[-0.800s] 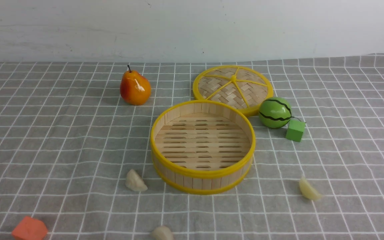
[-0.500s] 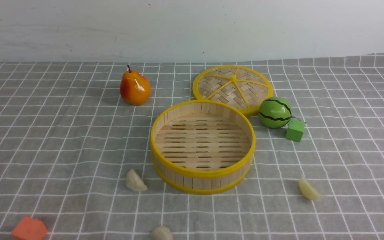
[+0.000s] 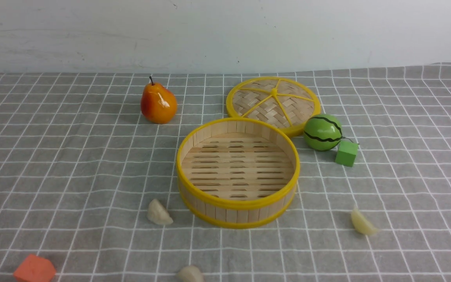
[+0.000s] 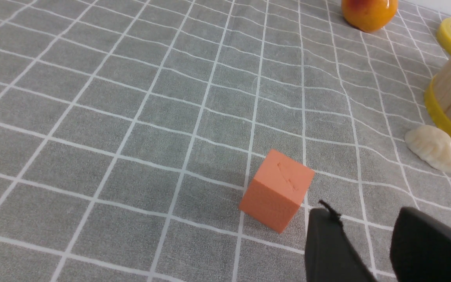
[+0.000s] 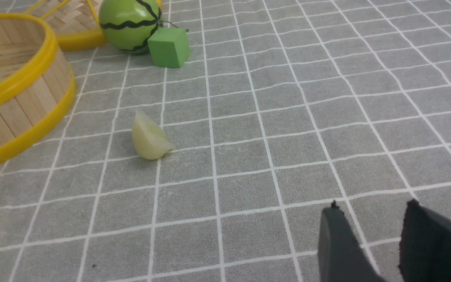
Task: Put the dumplings into the steamer on the table with the grey tablecloth.
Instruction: 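Reach for and grasp a dumpling on the table with the left gripper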
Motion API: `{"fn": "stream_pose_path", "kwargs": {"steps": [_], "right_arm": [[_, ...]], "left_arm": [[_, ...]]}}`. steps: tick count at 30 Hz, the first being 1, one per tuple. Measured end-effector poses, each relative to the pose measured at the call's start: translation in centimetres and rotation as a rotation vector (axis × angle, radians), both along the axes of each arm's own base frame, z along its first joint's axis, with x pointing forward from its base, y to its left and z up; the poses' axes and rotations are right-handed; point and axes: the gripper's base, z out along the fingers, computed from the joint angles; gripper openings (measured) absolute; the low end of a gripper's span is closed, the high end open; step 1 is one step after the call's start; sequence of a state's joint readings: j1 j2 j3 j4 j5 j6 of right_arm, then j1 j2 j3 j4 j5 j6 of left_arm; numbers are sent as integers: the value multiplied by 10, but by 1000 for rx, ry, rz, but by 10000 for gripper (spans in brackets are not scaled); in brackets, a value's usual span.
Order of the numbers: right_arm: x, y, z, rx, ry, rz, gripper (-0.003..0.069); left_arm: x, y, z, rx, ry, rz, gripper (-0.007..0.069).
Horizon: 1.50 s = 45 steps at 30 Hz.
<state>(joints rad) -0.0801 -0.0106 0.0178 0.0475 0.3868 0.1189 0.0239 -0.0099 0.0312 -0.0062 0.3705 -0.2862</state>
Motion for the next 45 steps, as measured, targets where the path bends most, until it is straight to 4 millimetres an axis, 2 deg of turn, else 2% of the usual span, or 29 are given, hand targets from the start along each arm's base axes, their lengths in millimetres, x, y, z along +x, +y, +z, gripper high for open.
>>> {"fn": "stream_pose_path", "kwargs": {"steps": [26,29,32,34,35,36,37,38,41,43,45], "right_arm": [[0,-1,0,-24,-1,-2,240],[0,-1,0,-29,-1,-2,240],[0,0,0,-1,-3,-2,240],[0,3,0,110,-11,-5,240],[0,6,1,242,-17,-10,240],[0,6,1,250,-16,-12,240],[0,11,2,486,-15,-23,240],[0,15,3,632,-13,-25,240],[0,24,4,1028,14,-35,240],[0,26,7,1125,11,-31,240],[1,26,8,1151,0,-28,240]], "left_arm": [[0,0,0,6,0,0,237],[0,-1,1,-58,-10,4,237],[1,-7,3,-339,-32,25,237],[1,-11,5,-554,-35,39,237],[1,-13,6,-690,-33,50,237],[1,-13,7,-715,-33,52,237],[1,-16,9,-899,-29,62,237],[1,-18,10,-985,-27,69,237],[1,-19,13,-1135,-33,74,237],[1,-19,14,-1160,-36,76,237],[2,-20,14,-1177,-36,76,237]]}}
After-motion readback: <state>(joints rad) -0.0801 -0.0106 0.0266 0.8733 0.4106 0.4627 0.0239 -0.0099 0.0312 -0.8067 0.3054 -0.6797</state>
